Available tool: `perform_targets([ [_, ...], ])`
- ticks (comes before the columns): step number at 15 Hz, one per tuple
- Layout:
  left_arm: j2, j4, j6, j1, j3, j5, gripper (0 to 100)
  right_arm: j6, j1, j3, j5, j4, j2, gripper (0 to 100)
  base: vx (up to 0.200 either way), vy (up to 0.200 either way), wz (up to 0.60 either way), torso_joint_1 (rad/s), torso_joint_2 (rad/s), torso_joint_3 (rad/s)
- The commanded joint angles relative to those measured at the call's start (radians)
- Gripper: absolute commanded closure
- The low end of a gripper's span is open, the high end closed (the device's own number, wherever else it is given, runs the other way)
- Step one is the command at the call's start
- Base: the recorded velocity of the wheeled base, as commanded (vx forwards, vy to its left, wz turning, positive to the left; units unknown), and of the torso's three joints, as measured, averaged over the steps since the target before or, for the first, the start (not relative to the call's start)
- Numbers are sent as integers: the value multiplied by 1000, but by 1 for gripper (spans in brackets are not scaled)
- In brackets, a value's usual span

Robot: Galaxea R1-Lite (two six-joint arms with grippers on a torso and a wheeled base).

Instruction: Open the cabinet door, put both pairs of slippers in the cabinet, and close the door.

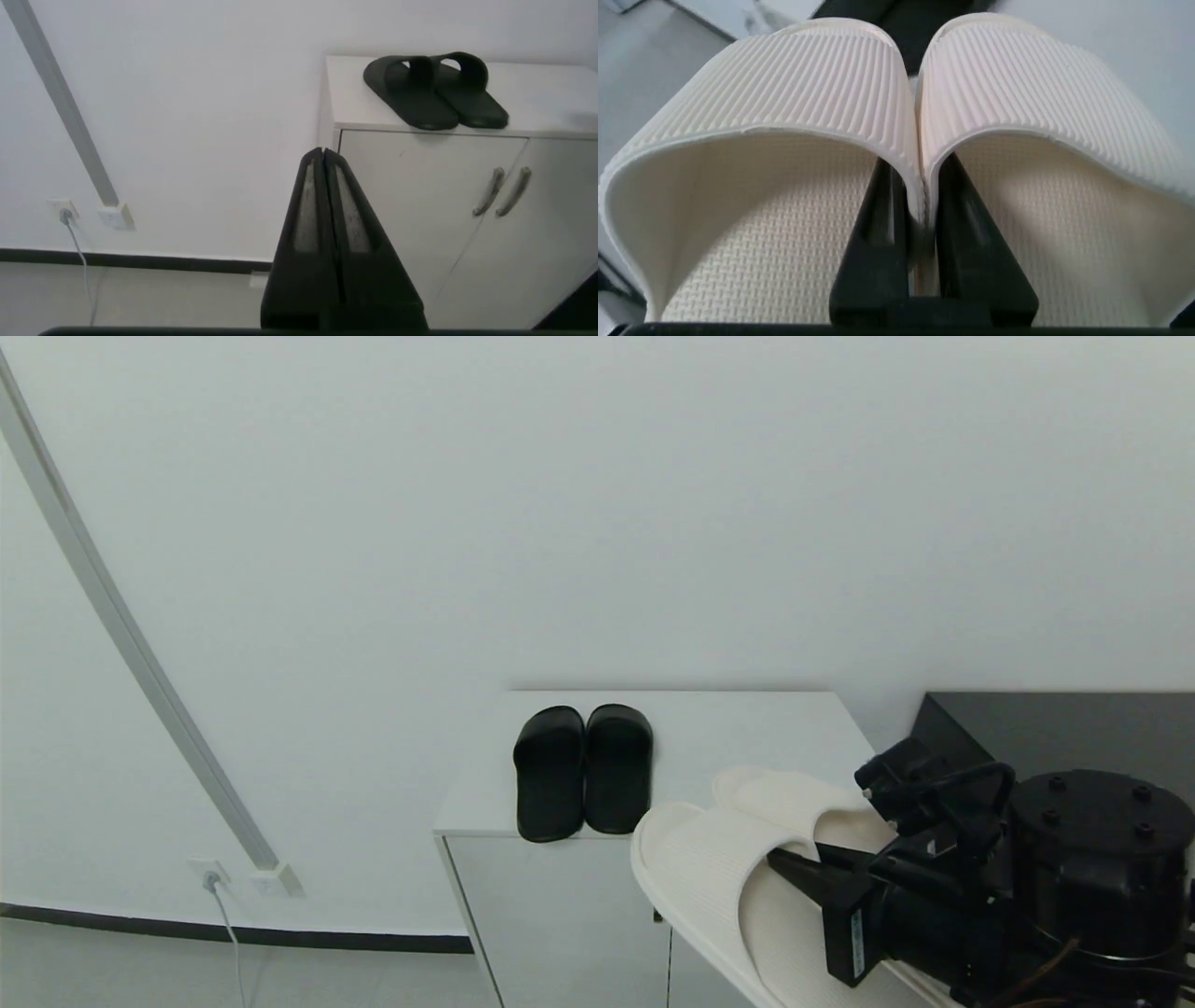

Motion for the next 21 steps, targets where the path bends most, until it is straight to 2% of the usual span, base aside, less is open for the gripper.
perform_targets([
  [1,1,1,0,1,0,1,100,-27,-8,14,1,-1,-5,100,-200,0,0,-7,-7,7],
  [4,1,0,0,1,0,1,100,-75,-36,39,47,-1,-35,100,-200,0,0,2,1,4],
  [11,1,0,0,1,0,-1,100,-133,-48,76,52,-6,-51,100,0,0,0,0,0,0],
  [16,1,0,-1,1,0,1,100,-132,-82,94,133,-9,-62,100,0,0,0,0,0,0],
  [21,1,1,-1,1,0,1,100,-133,-84,105,139,-7,-65,100,0,0,0,0,0,0],
])
